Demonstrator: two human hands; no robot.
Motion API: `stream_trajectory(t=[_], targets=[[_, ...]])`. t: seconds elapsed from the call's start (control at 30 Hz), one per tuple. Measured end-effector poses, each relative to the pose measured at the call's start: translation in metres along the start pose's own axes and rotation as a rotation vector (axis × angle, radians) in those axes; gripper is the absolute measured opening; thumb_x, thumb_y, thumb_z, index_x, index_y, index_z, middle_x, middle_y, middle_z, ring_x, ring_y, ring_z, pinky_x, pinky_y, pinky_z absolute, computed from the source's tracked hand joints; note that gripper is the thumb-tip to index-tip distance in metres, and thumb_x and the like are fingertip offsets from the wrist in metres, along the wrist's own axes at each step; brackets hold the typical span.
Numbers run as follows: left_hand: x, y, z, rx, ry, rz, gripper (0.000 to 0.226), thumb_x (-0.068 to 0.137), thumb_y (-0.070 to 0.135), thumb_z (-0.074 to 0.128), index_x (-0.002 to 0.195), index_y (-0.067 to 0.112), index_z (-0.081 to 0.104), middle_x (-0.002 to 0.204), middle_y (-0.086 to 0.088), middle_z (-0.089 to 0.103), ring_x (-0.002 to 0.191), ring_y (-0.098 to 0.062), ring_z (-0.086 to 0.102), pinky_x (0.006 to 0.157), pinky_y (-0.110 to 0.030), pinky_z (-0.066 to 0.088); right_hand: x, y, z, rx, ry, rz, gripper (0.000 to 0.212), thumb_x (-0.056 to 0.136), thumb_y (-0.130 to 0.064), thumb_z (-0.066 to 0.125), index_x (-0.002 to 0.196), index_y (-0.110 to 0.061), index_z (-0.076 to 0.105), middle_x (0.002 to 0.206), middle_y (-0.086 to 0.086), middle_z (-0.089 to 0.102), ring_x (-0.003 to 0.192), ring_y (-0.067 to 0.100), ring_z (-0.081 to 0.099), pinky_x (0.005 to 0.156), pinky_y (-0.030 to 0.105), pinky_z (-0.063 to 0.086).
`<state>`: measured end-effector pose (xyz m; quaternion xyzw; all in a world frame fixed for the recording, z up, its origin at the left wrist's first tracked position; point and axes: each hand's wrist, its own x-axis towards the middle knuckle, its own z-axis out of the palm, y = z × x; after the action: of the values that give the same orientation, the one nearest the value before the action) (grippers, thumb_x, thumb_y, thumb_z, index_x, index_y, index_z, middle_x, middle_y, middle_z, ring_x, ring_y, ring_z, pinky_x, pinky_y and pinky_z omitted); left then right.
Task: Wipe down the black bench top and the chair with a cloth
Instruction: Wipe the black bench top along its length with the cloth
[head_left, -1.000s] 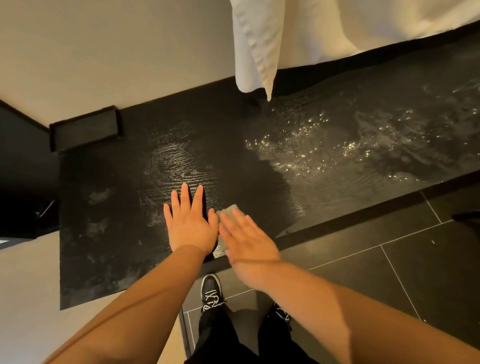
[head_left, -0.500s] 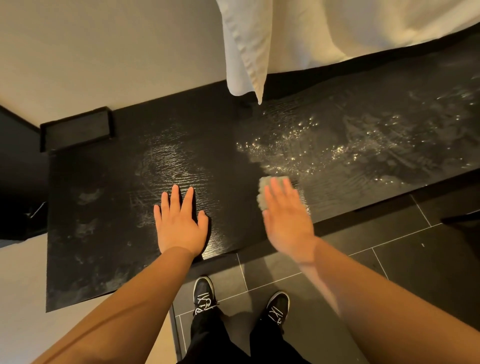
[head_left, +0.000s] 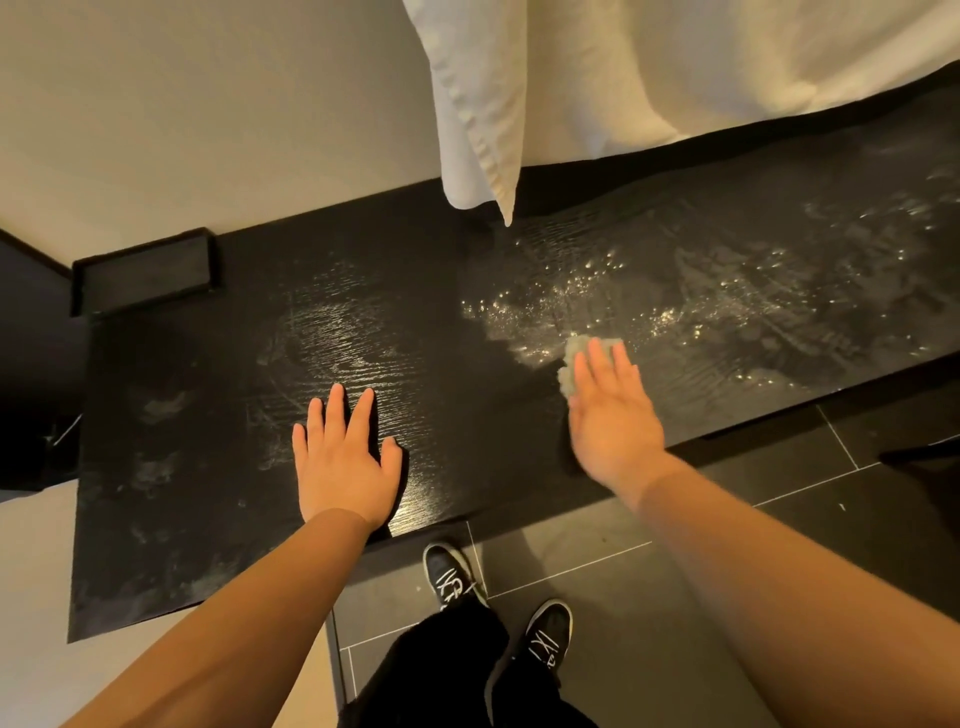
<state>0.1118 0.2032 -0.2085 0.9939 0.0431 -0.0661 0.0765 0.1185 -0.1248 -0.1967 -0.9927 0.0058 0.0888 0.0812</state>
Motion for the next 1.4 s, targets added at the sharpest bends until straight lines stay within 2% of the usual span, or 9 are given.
stream_trajectory(t=[0.13,0.27,0.43,0.53,0.7,0.83,1.1,1.3,1.4], targets=[[0.000,0.002,-0.003,0.001,0.008,0.003,0.076,0.096,0.059,0.024,0.167,0.033,0.027,0.177,-0.004,0.014,0.163,-0.031,0.006,0.132,-0.055,0.008,-0.020,-0.067,0.025,-0.023,-0.026,-0.323,0.065,0.104,-0.027,0.040,0.164,-0.011,0.023,0.172,0.010,0.017,0.159,0.037,0.006,0.128,0.052,0.016],[0.000,0.001,-0.004,-0.001,-0.003,0.004,0.073,0.098,0.057,0.029,0.166,0.033,0.027,0.177,-0.004,0.013,0.163,-0.031,0.005,0.132,-0.054,0.006,-0.007,-0.053,0.020,-0.053,-0.033,-0.470,0.063,0.106,-0.029,0.040,0.165,-0.012,0.023,0.173,0.007,0.016,0.160,0.032,0.008,0.129,0.048,0.015],[0.000,0.002,-0.004,0.005,0.005,0.001,0.072,0.099,0.057,0.032,0.166,0.032,0.028,0.176,-0.005,0.015,0.163,-0.032,0.007,0.132,-0.055,0.007,0.030,0.025,-0.005,-0.051,-0.025,-0.048,0.063,0.109,-0.032,0.029,0.166,-0.011,0.012,0.174,0.008,0.006,0.160,0.031,-0.001,0.129,0.050,0.015],[0.000,0.001,-0.003,-0.004,0.007,0.001,0.070,0.100,0.055,0.037,0.165,0.032,0.029,0.176,-0.005,0.016,0.163,-0.032,0.008,0.132,-0.055,0.008,0.029,0.008,-0.007,-0.028,-0.023,0.012,0.064,0.109,-0.030,0.031,0.166,-0.010,0.007,0.173,0.010,0.004,0.160,0.036,-0.002,0.129,0.050,0.012],[0.000,0.001,-0.002,-0.006,0.019,-0.006,0.068,0.101,0.051,0.044,0.165,0.032,0.030,0.176,-0.005,0.016,0.163,-0.032,0.008,0.132,-0.054,0.007,-0.002,-0.074,0.021,-0.065,-0.030,-0.379,0.070,0.103,-0.027,0.044,0.165,-0.007,0.017,0.170,0.016,0.020,0.157,0.043,0.013,0.125,0.055,0.024],[0.000,0.001,-0.001,0.005,0.015,-0.005,0.068,0.101,0.052,0.043,0.165,0.032,0.030,0.176,-0.005,0.016,0.163,-0.032,0.008,0.132,-0.054,0.008,0.012,-0.063,0.020,-0.019,-0.073,-0.559,0.066,0.105,-0.026,0.048,0.164,-0.011,0.024,0.172,0.009,0.017,0.160,0.034,0.009,0.128,0.049,0.018],[0.002,-0.001,0.001,-0.002,0.025,-0.001,0.069,0.099,0.055,0.037,0.164,0.032,0.032,0.176,-0.006,0.018,0.162,-0.032,0.010,0.131,-0.055,0.010,0.050,-0.016,-0.006,0.060,0.005,-0.001,0.067,0.106,-0.024,0.039,0.164,-0.009,0.010,0.172,0.012,0.006,0.159,0.037,-0.002,0.129,0.050,0.011],[0.002,-0.001,0.000,-0.002,0.021,-0.008,0.073,0.096,0.059,0.029,0.164,0.033,0.032,0.176,-0.004,0.017,0.163,-0.031,0.009,0.132,-0.054,0.009,0.012,-0.091,0.011,0.048,-0.110,-0.446,0.071,0.104,-0.024,0.044,0.166,-0.013,0.012,0.174,0.009,0.003,0.159,0.036,-0.004,0.128,0.050,0.007],[0.002,-0.002,0.001,-0.007,0.018,-0.007,0.073,0.096,0.059,0.029,0.164,0.034,0.032,0.176,-0.004,0.017,0.163,-0.030,0.008,0.132,-0.054,0.009,0.030,-0.076,0.012,0.035,-0.131,-0.523,0.069,0.107,-0.025,0.042,0.167,-0.016,0.008,0.175,0.003,-0.002,0.160,0.030,-0.008,0.129,0.046,0.004]])
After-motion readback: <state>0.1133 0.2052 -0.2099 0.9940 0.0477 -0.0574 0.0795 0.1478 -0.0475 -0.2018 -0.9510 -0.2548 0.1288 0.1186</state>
